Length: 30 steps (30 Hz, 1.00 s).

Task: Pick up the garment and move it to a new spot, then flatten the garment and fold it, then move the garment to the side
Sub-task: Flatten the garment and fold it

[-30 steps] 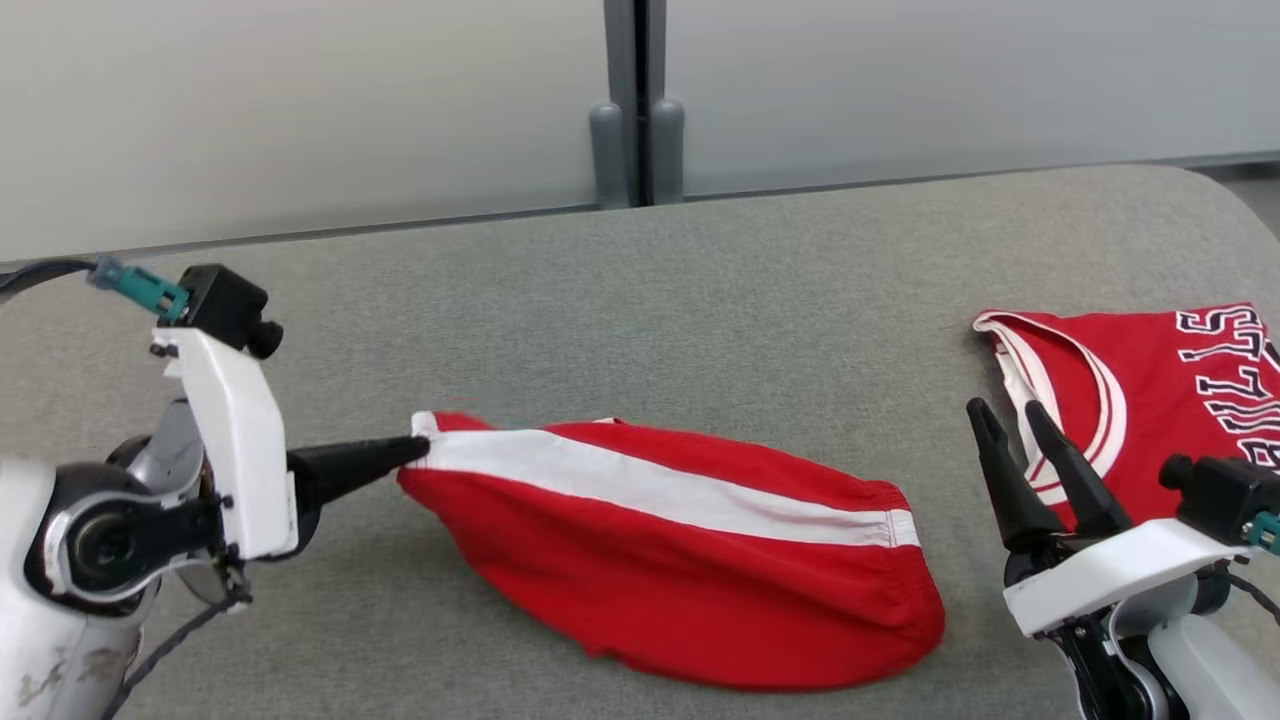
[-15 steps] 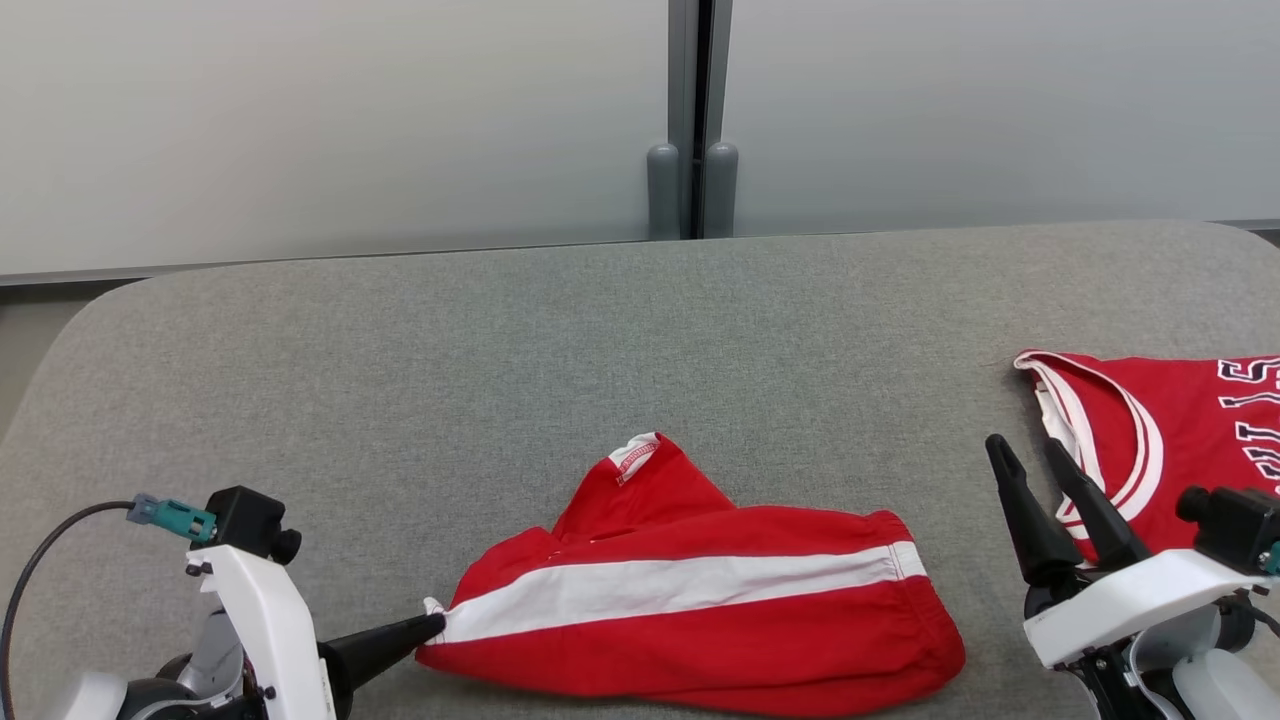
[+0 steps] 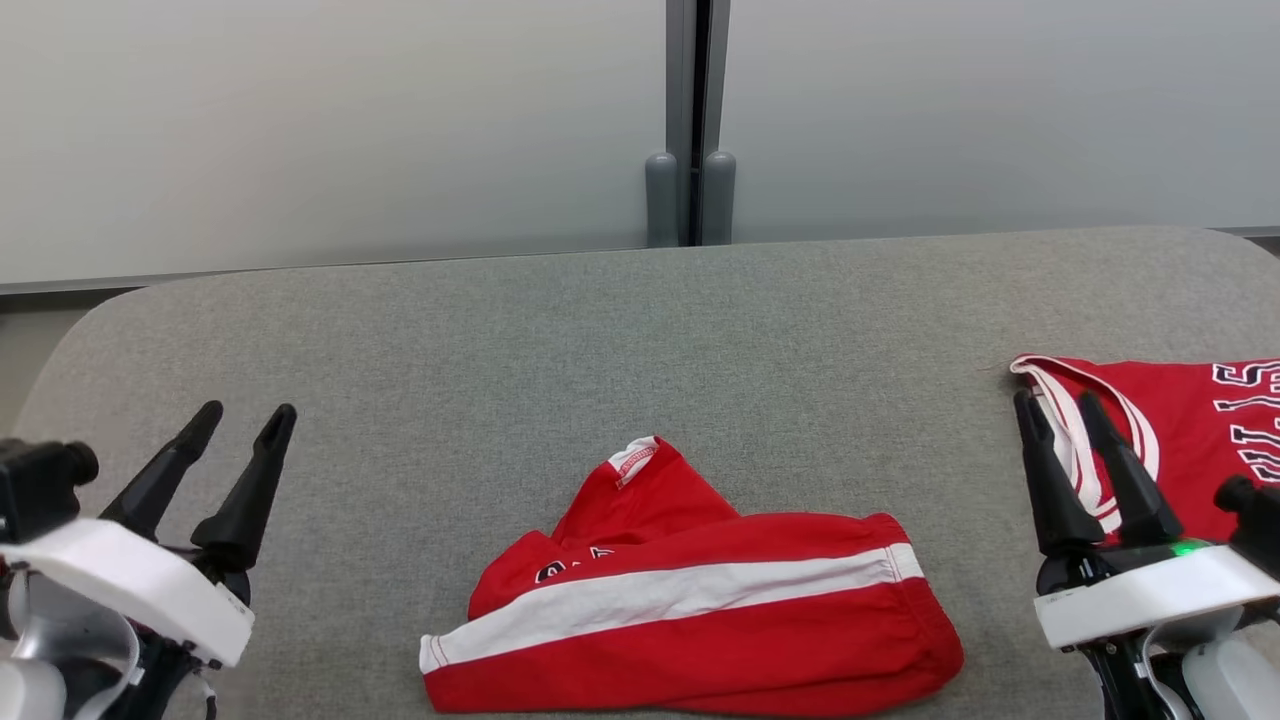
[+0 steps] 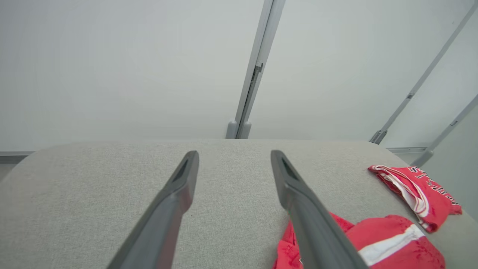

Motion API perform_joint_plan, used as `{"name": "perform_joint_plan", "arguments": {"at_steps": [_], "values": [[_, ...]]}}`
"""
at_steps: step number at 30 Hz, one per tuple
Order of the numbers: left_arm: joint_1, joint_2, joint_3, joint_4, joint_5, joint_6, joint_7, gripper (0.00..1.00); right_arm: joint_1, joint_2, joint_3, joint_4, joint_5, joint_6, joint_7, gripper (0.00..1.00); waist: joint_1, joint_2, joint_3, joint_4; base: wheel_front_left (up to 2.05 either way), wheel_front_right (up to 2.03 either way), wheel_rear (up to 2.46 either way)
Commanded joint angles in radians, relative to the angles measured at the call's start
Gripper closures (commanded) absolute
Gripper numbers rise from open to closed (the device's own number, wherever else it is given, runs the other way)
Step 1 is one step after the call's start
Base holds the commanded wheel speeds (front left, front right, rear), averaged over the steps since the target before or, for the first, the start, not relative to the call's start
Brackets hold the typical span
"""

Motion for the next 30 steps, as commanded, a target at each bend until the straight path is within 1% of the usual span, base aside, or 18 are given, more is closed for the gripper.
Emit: {"name": "perform_joint_plan", "arguments": {"at_steps": [1, 6, 9, 10, 11, 12, 13, 14, 17, 21, 30], "values": [[0.024, -0.007, 0.006, -0.008, 0.043, 0.020, -0.047, 0.00, 0.007, 0.003, -0.012, -0.009, -0.017, 0.001, -0.011, 0.00, 0.0000, 0.0000, 0.000, 0.003, 0.00, 0.00, 0.00], [0.081, -0.076, -0.004, -0.017, 0.206, 0.092, -0.271, 0.00, 0.031, 0.028, -0.055, -0.030, -0.095, 0.001, -0.022, 0.00, 0.0000, 0.0000, -0.002, 0.020, 0.00, 0.00, 0.00], [0.115, -0.132, -0.001, 0.006, 0.251, 0.131, -0.391, 0.00, 0.058, 0.048, -0.075, -0.031, -0.130, 0.001, -0.026, 0.00, 0.0000, 0.0000, -0.013, 0.030, 0.00, 0.00, 0.00], [0.126, -0.141, -0.001, 0.016, 0.273, 0.144, -0.427, 0.00, 0.066, 0.052, -0.078, -0.031, -0.142, 0.001, -0.026, 0.00, 0.0000, 0.0000, -0.015, 0.032, 0.00, 0.00, 0.00], [0.137, -0.144, -0.003, 0.027, 0.304, 0.160, -0.454, 0.00, 0.073, 0.058, -0.080, -0.031, -0.154, 0.001, -0.027, 0.00, 0.0000, 0.0000, -0.017, 0.034, 0.00, 0.00, 0.00], [0.160, -0.169, -0.008, 0.044, 0.344, 0.191, -0.493, 0.00, 0.090, 0.068, -0.081, -0.026, -0.175, 0.001, -0.028, 0.00, 0.0000, 0.0000, -0.022, 0.035, 0.00, 0.00, 0.00], [0.171, -0.185, -0.005, 0.047, 0.353, 0.202, -0.504, 0.00, 0.096, 0.075, -0.081, -0.025, -0.184, 0.001, -0.027, 0.00, 0.0000, 0.0000, -0.024, 0.035, 0.00, 0.00, 0.00], [0.182, -0.188, -0.002, 0.052, 0.373, 0.210, -0.512, 0.00, 0.103, 0.080, -0.080, -0.024, -0.190, 0.001, -0.027, 0.00, 0.0000, 0.0000, -0.027, 0.035, 0.00, 0.00, 0.00], [0.210, -0.219, -0.015, 0.058, 0.399, 0.210, -0.523, 0.00, 0.120, 0.088, -0.087, -0.021, -0.226, 0.001, -0.027, 0.00, 0.0000, 0.0000, -0.034, 0.037, 0.00, 0.00, 0.00], [0.228, -0.246, -0.020, 0.074, 0.417, 0.204, -0.528, 0.00, 0.134, 0.096, -0.094, -0.011, -0.286, 0.001, -0.028, 0.00, 0.0000, 0.0000, -0.043, 0.034, 0.00, 0.00, 0.00], [0.214, -0.272, -0.013, 0.087, 0.444, 0.186, -0.530, 0.00, 0.132, 0.106, -0.099, -0.007, -0.321, 0.001, -0.026, 0.00, 0.0000, 0.0000, -0.049, 0.029, 0.00, 0.00, 0.00]]}}
